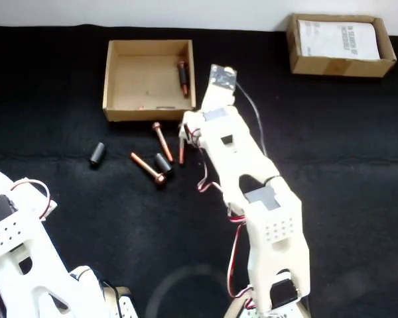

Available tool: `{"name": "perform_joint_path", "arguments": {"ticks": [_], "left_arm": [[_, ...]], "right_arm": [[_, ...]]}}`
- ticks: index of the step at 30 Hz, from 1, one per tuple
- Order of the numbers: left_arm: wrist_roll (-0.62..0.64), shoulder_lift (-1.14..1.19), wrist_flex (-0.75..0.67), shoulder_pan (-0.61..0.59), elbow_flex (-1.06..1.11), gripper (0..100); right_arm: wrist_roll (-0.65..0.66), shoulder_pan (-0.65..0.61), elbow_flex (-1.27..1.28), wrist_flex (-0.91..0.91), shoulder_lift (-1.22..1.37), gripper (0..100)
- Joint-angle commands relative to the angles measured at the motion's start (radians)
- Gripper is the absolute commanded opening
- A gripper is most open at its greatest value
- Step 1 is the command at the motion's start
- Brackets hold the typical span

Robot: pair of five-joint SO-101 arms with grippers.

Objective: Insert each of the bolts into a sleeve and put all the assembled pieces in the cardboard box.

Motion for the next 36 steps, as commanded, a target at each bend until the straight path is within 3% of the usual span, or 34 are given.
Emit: {"name": "perform_joint_path", "arguments": {"ticks": [1,10,15,24,31,36], "left_arm": [[-0.008,-0.005,-0.006,-0.007,-0.001,8],[-0.008,-0.005,0.002,0.056,0.073,8],[-0.006,0.002,0.089,0.157,0.071,8],[-0.005,0.004,0.269,0.278,-0.082,8],[0.041,0.005,0.399,0.432,-0.206,25],[0.120,0.030,0.402,0.559,-0.309,23]], "right_arm": [[0.014,0.002,-0.038,0.051,-0.005,0.8],[0.026,0.068,-0.263,0.197,-0.107,0.8],[0.107,0.079,-0.397,0.306,-0.199,0.8],[0.107,0.074,-0.473,0.524,-0.403,0.8],[0.101,0.074,-0.466,0.743,-0.542,0.8],[0.101,0.079,-0.466,0.894,-0.596,0.8]]}}
